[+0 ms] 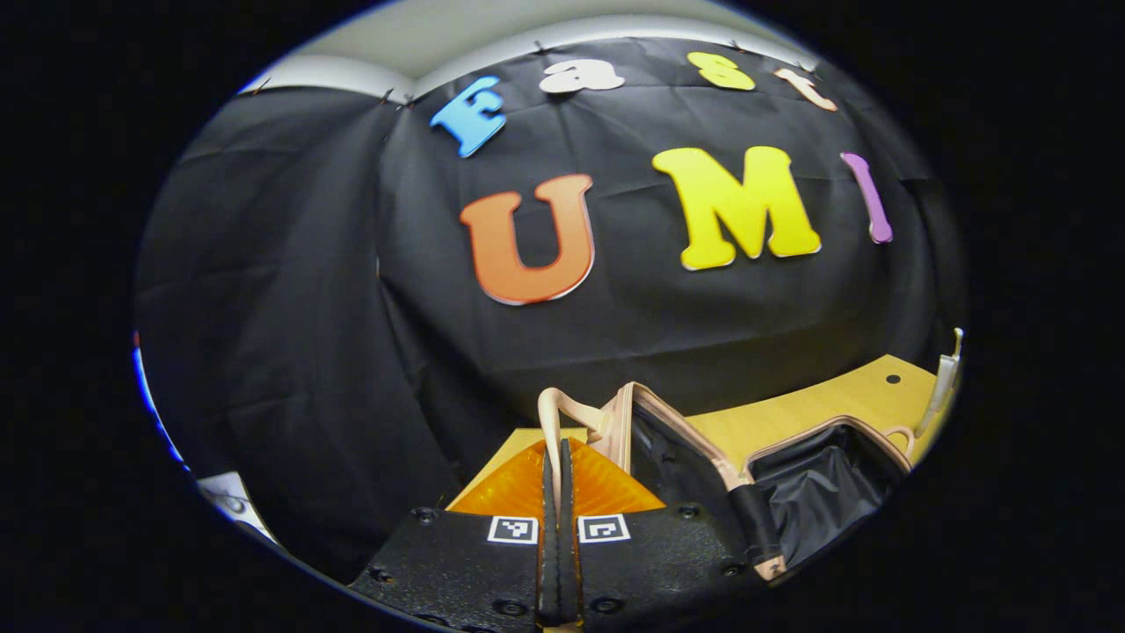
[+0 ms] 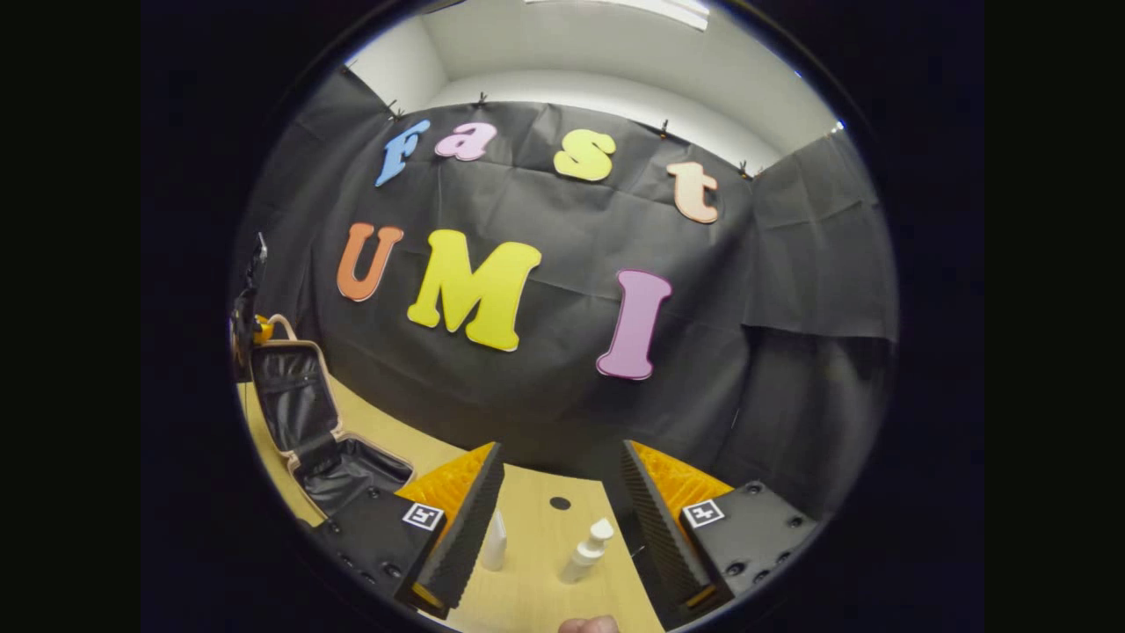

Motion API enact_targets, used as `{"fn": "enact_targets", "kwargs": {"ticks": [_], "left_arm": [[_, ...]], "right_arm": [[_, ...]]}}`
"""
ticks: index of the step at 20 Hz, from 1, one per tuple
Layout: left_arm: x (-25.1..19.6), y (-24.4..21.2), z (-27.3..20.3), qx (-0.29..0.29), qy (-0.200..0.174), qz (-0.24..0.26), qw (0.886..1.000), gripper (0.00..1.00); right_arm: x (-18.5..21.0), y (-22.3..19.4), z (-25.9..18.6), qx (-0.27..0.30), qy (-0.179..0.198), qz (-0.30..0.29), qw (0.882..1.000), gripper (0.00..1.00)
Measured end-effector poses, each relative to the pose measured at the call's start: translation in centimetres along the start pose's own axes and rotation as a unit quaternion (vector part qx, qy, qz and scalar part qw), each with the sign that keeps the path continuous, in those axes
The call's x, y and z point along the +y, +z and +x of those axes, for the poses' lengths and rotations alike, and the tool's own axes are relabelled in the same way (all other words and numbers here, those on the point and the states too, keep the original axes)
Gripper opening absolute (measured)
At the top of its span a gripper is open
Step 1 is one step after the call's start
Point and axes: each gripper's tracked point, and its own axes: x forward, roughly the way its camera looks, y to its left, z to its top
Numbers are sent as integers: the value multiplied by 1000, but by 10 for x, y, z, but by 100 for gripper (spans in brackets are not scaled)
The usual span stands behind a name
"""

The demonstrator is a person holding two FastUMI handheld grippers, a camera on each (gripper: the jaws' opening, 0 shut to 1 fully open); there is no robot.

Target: First open the suitcase, pack the skin care products into it, and then close the suitcase.

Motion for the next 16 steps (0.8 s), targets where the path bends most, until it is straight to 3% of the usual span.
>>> {"fn": "enact_targets", "kwargs": {"ticks": [3, 6, 9, 11, 12, 13, 14, 16], "left_arm": [[12, -67, 30, 67, -2, -97, 993, 3], [8, -137, 55, 140, -11, -196, 971, 3], [-9, -163, 68, 184, -26, -232, 955, 3], [-10, -165, 71, 184, -18, -246, 951, 7], [-2, -164, 68, 191, 1, -234, 953, 17], [5, -164, 67, 198, 11, -214, 957, 11], [12, -161, 61, 201, 24, -189, 961, 22], [15, -136, 51, 182, 48, -149, 971, 54]], "right_arm": [[12, 4, 3, 6, 8, 3, 1000, 80], [23, -2, 7, 22, 18, -3, 1000, 80], [32, -5, 7, 29, 29, -19, 999, 80], [36, -4, 6, 26, 38, -25, 999, 80], [35, -5, 6, 26, 38, -22, 999, 80], [34, -7, 5, 27, 39, -14, 999, 80], [32, -9, 5, 29, 37, -7, 999, 80], [25, -18, 4, 34, 32, 8, 999, 80]]}}
